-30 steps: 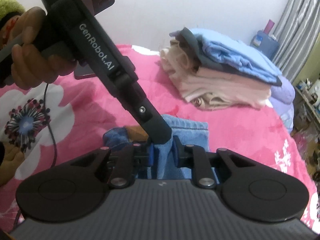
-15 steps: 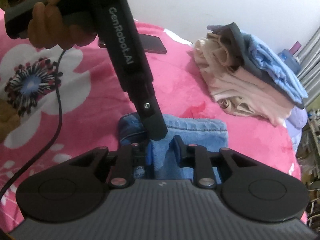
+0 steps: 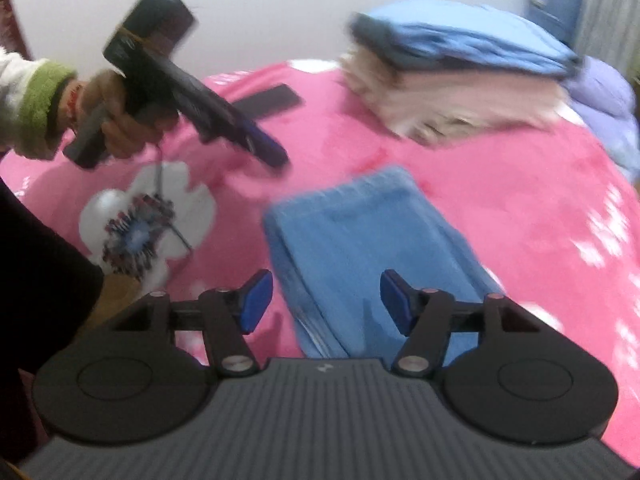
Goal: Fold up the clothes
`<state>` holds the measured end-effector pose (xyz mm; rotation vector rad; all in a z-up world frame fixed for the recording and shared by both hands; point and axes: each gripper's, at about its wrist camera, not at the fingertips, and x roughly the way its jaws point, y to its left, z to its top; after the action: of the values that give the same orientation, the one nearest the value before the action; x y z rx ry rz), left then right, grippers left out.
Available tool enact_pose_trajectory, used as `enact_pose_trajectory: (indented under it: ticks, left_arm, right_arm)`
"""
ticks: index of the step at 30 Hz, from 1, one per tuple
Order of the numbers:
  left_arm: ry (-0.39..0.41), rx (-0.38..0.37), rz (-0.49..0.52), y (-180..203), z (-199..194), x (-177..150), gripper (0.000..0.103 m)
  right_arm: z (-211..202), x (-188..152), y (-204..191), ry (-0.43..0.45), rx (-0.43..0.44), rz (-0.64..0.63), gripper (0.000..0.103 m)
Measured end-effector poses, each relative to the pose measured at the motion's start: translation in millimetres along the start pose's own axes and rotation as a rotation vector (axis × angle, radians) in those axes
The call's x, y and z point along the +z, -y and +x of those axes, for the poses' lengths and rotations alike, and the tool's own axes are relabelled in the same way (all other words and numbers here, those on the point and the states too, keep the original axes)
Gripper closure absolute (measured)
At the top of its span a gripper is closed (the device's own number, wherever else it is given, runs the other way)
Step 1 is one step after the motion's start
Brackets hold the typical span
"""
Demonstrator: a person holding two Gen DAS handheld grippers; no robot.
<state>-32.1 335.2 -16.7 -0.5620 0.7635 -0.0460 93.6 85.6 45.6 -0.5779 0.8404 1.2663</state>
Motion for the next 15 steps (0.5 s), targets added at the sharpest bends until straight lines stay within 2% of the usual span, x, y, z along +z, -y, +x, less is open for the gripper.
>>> enact_pose_trajectory:
  ticks: [3,7,11,12,13,15]
  left_arm:
    - [0.010,-0.047,0.040,21,13,14,0.049]
    - [-0.029,-0.066,0.134,58,52,16,0.049]
    - [-0.065,0.011,0.178,66,87,8,0.051]
    - [-0.076,0.035,0.184,64,92,6,0.056]
    - [-0.090,0.052,0.185,61,97,3,0.057]
    - [-0.097,0.052,0.188,58,99,-3,0.058]
  right_arm:
    - [-16,-31,3,-0.031,-0.109,0.046,0.043]
    - [-3,-72,-24,-0.015,-0.264,0.083,0.043]
    - [14,-93,-57,0.050,-0.441,-0.098,0.043]
    - [12,-98,-56,0.060,-0.463,-0.109,0.043]
    - [10,-102,-53,0.069,-0.483,-0.112,0.043]
    - [-4,-106,-28,0.084,-0.498,0.021,0.045]
